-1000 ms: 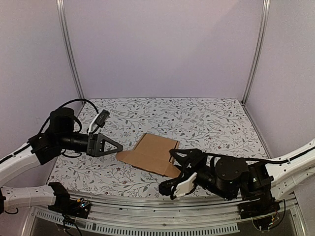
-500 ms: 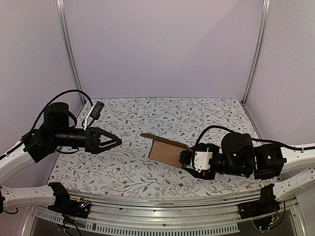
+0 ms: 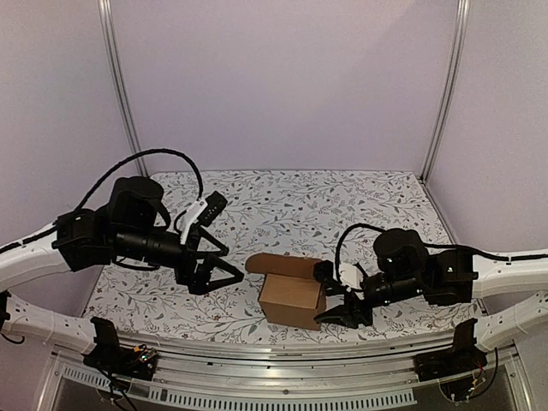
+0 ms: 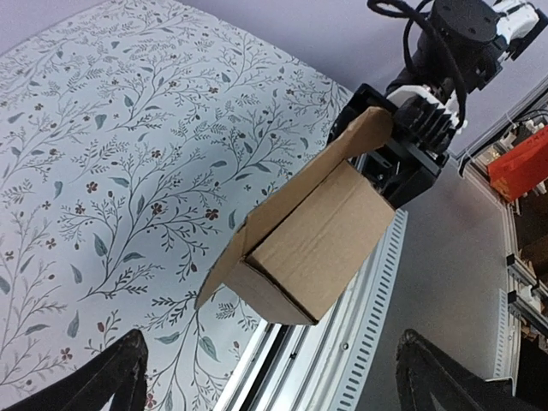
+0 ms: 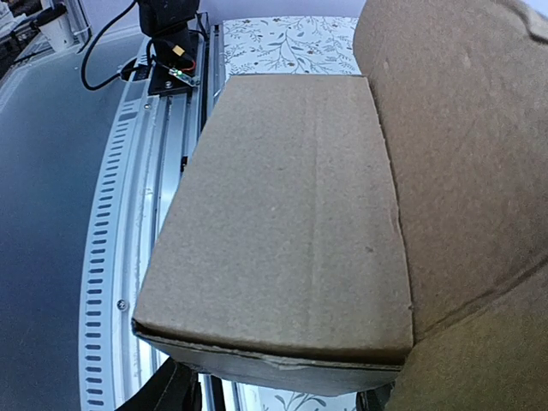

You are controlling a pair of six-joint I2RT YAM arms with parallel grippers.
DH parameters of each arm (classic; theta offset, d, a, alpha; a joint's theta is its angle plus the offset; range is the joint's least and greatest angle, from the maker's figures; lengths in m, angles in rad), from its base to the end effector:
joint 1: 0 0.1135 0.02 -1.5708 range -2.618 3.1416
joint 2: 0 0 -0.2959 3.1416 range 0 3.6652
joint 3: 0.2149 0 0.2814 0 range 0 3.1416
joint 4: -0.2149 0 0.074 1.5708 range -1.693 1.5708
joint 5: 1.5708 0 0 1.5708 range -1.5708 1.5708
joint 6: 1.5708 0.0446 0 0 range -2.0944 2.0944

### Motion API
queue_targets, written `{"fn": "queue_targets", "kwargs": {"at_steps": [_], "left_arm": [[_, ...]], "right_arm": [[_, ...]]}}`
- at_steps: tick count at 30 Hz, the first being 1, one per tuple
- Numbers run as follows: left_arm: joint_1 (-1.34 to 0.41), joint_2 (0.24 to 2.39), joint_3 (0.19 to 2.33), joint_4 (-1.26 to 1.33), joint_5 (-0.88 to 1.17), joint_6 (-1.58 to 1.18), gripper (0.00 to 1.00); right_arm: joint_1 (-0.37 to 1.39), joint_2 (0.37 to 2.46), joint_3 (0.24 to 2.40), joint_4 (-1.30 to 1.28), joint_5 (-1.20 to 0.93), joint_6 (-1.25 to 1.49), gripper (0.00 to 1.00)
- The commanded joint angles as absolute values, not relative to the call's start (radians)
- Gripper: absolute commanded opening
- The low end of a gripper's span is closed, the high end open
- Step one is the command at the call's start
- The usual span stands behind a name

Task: Fold the paper box

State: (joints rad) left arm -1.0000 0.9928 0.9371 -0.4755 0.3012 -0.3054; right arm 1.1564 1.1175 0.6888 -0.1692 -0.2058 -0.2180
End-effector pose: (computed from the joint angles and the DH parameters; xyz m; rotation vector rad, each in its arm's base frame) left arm 0.1168 -0.2063 0.3469 0.9560 2.0631 -1.0605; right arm 0.0974 0.2441 0.2536 -1.5237 1.6629 0.7460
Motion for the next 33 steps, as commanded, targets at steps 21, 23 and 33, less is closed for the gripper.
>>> {"fn": "queue_targets", "kwargs": {"at_steps": [21, 23, 33], "left_arm": [[-1.101, 1.166, 0.996, -0.586, 0.152, -0.209, 0.41], [-1.102, 1.174, 0.995, -0.587, 0.153, -0.210, 0.38], [-1.103, 1.218, 0.998, -0.608, 0.139, -0.204, 0.29]], "right_arm": [[1.135, 1.214, 0.694, -0.103, -0.434, -0.118, 0.47], [1.135, 1.217, 0.698, -0.101, -0.432, -0.119, 0.47], [1.135, 1.220, 0.702, -0.102, -0.426, -0.126, 0.45]]}}
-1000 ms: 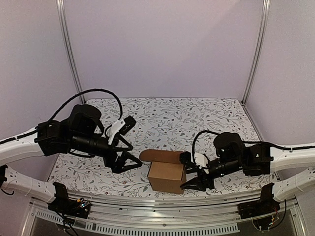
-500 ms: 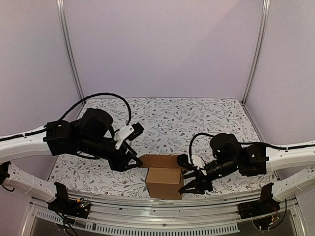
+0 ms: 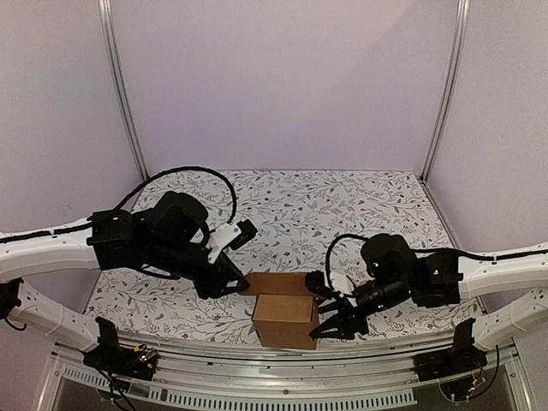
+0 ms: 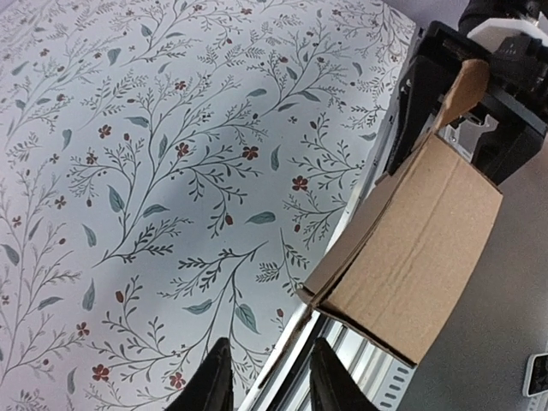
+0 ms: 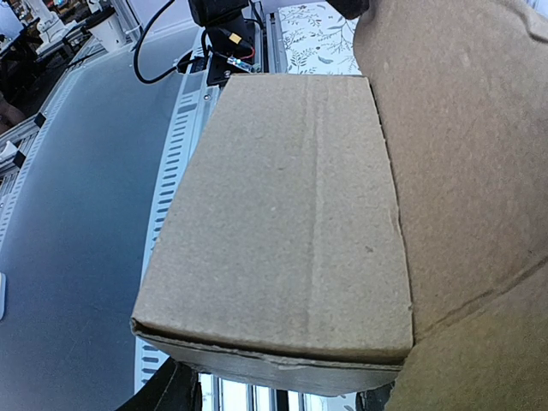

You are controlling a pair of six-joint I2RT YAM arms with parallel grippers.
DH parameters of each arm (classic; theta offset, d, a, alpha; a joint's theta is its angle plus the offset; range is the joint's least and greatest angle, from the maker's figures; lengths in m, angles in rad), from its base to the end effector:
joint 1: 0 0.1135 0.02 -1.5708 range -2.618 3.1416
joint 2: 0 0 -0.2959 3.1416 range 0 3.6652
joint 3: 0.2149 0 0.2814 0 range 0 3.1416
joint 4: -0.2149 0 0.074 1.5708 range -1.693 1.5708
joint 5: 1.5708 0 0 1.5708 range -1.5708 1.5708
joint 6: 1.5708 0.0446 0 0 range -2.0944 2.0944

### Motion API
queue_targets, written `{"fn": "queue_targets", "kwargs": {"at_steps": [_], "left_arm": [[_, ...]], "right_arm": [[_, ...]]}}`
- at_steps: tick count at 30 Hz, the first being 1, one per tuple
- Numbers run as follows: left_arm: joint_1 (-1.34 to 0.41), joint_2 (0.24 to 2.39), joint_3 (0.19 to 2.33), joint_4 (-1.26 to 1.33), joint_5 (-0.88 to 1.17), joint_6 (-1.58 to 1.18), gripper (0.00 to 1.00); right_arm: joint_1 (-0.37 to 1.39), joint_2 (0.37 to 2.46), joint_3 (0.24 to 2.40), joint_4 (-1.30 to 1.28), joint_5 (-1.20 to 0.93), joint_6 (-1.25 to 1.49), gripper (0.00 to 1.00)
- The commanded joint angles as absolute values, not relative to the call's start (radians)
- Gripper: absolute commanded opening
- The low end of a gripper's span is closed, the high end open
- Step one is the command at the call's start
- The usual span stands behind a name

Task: Fold the paper box

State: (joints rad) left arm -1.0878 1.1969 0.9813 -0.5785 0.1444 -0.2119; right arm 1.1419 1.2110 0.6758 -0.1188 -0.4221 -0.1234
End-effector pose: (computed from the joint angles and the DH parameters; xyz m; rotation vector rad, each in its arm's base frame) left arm 0.1226 -0.2475 0.3045 1.1273 2.2328 -0.7629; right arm 0.0973 0.2567 0.2321 -1.5856 1.7437 1.0022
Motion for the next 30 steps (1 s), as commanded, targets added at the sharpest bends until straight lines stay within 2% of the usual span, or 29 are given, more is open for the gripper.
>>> {"fn": "queue_targets", "kwargs": {"at_steps": [1, 5, 10, 11, 30], "left_arm": [[-1.103, 1.223, 0.999, -0.609, 0.140, -0.202, 0.26], [-1.103, 1.235, 1.006, -0.603, 0.158, -0.197, 0.19], [-1.103, 1.246, 1.022, -0.598, 0.175, -0.197, 0.01], [-1.103, 1.249, 1.027, -0.597, 0.174, -0.198, 0.00], [-1.101, 1.405, 1.152, -0.612, 0.137, -0.227, 0.00]], "right_arm": [[1.134, 1.221, 0.702, -0.102, -0.426, -0.125, 0.45], [1.135, 1.220, 0.703, -0.101, -0.405, -0.123, 0.43], [1.136, 1.222, 0.700, -0.095, -0.350, -0.123, 0.41], [1.137, 1.224, 0.700, -0.095, -0.338, -0.123, 0.41], [1.225, 1.425, 0.700, -0.020, -0.006, -0.140, 0.38]]}}
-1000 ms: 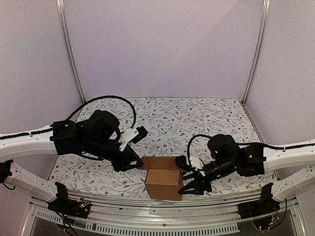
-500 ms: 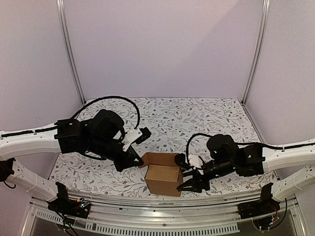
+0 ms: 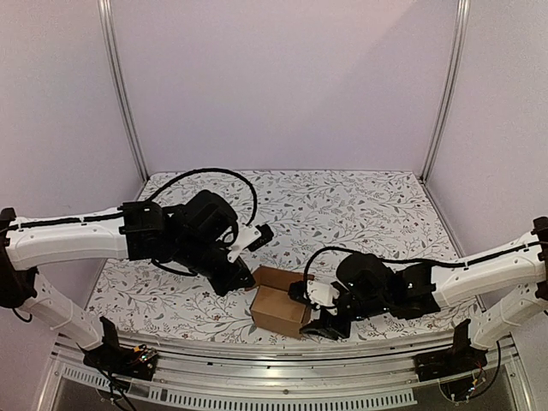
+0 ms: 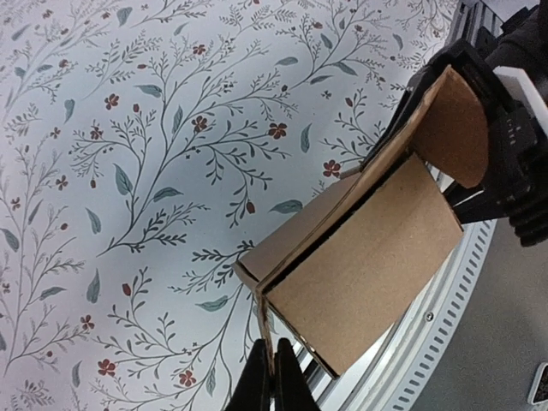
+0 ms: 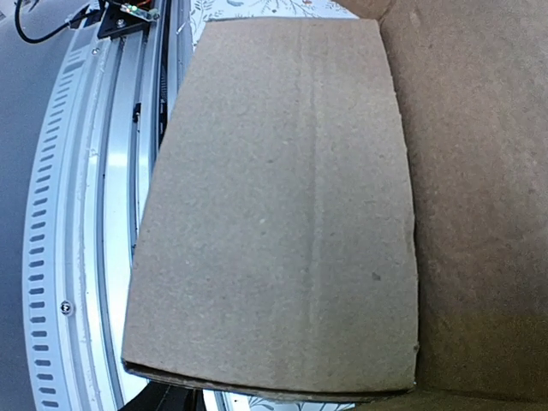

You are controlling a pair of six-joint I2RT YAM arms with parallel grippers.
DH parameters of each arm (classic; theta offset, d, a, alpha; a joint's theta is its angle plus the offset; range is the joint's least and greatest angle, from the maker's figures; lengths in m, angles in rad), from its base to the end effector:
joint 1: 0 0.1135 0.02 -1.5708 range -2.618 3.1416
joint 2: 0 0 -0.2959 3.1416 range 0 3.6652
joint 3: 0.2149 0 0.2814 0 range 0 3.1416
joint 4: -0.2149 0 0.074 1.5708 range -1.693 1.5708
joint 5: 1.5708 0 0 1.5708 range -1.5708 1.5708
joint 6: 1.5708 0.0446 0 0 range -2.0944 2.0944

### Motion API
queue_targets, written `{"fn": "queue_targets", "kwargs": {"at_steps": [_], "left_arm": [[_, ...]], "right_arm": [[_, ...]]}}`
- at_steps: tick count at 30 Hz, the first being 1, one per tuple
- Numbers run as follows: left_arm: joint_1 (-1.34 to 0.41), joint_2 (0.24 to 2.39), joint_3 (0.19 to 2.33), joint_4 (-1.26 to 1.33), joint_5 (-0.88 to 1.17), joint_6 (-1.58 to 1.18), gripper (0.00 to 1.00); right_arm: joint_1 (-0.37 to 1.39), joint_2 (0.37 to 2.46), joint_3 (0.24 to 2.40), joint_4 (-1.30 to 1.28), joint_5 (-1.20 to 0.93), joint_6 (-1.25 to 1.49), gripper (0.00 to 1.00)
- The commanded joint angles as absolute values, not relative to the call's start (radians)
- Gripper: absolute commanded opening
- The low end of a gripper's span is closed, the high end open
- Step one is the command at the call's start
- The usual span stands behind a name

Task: Fold the paper box

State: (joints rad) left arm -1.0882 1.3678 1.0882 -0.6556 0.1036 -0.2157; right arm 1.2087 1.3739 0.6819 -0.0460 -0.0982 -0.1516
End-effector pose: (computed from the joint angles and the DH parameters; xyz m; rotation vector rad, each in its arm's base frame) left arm 0.1404 -0.2780 0.2899 1.1503 2.3613 -0.6324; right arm 0.1021 0.2818 0.1948 -1.5458 1.8282 0.6354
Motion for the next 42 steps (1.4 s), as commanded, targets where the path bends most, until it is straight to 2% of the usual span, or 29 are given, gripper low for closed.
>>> {"fn": "queue_targets", "kwargs": {"at_steps": [1, 8, 15, 37, 42], "left_arm": [[-1.100, 1.418, 1.160, -0.612, 0.137, -0.232, 0.00], [-1.101, 1.480, 1.167, -0.604, 0.158, -0.283, 0.00], [-1.114, 1.477, 1.086, -0.557, 0.148, -0.345, 0.00], [-1.195, 1.477, 0.897, -0.491, 0.033, -0.433, 0.00], [-1.206, 1.478, 0.879, -0.507, 0.004, -0.434, 0.00]], "right_arm": [[1.227, 1.440, 0.698, -0.011, 0.022, -0.137, 0.38], [1.231, 1.492, 0.675, 0.085, 0.077, -0.092, 0.38], [1.230, 1.525, 0.660, 0.127, 0.105, -0.044, 0.39], [1.230, 1.532, 0.650, 0.139, 0.167, 0.057, 0.40], [1.230, 1.530, 0.650, 0.138, 0.165, 0.079, 0.44]]}}
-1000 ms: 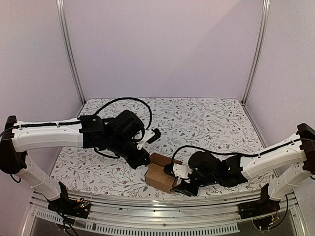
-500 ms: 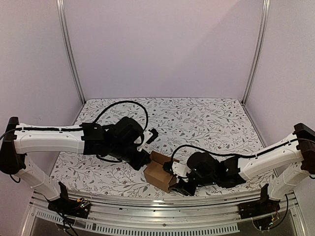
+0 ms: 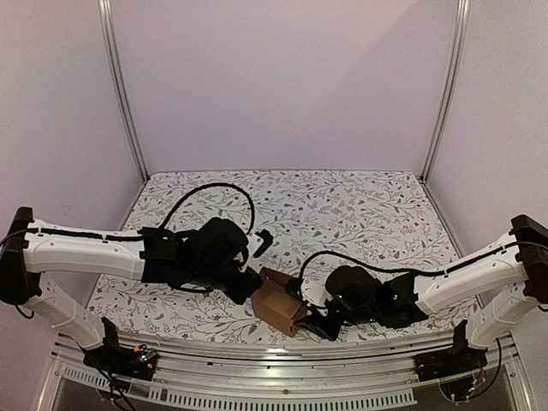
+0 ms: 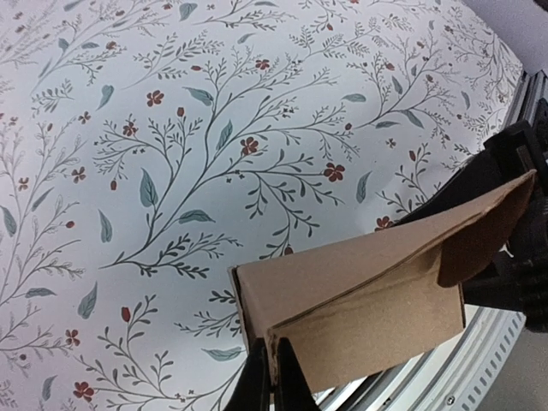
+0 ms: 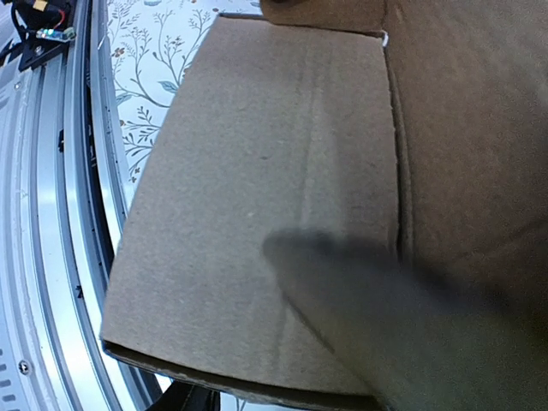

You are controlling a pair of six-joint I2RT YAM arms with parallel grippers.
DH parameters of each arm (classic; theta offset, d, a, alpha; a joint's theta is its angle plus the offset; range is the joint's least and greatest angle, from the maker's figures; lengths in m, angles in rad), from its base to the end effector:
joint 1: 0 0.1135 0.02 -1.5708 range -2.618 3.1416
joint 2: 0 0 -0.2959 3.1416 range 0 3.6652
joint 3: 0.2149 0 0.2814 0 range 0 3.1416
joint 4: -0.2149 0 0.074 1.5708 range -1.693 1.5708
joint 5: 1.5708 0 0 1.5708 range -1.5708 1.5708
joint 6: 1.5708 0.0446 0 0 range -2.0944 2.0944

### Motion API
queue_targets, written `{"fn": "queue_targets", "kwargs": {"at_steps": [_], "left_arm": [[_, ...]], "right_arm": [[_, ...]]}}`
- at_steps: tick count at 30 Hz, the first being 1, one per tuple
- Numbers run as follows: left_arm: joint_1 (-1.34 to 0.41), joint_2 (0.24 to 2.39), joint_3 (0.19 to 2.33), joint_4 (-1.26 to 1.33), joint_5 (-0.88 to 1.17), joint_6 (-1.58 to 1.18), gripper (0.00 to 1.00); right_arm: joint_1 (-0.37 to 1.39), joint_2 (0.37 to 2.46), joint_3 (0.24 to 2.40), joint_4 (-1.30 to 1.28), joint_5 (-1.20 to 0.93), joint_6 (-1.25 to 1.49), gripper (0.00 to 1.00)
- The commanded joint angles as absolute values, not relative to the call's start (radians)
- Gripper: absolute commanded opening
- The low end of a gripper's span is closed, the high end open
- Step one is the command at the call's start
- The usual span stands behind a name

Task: Fold the paper box

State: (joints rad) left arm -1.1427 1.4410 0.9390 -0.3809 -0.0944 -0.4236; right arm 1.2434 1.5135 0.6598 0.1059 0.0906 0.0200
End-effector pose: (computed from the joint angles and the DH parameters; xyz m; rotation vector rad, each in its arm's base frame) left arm 0.1395 -0.2955 0.2358 0.8515 2.3872 -0.5556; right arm 0.1054 0.2977 0.1606 -1.3254 1.9714 0.5252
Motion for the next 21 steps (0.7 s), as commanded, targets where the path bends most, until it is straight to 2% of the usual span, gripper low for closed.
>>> {"fn": "queue_targets", "kwargs": {"at_steps": [1, 12, 21], "left_arm": [[-1.208, 1.478, 0.879, -0.512, 0.004, -0.433, 0.00], [-1.222, 1.475, 0.887, -0.574, -0.114, -0.425, 0.00], [-1.223, 1.466, 0.895, -0.570, -0.127, -0.434, 0.00]], "right_arm": [[1.229, 1.529, 0.650, 0.139, 0.164, 0.083, 0.45], [1.230, 1.477, 0.645, 0.140, 0.155, 0.116, 0.67], [1.236, 1.405, 0.604, 0.182, 0.066, 0.108, 0.80]]}}
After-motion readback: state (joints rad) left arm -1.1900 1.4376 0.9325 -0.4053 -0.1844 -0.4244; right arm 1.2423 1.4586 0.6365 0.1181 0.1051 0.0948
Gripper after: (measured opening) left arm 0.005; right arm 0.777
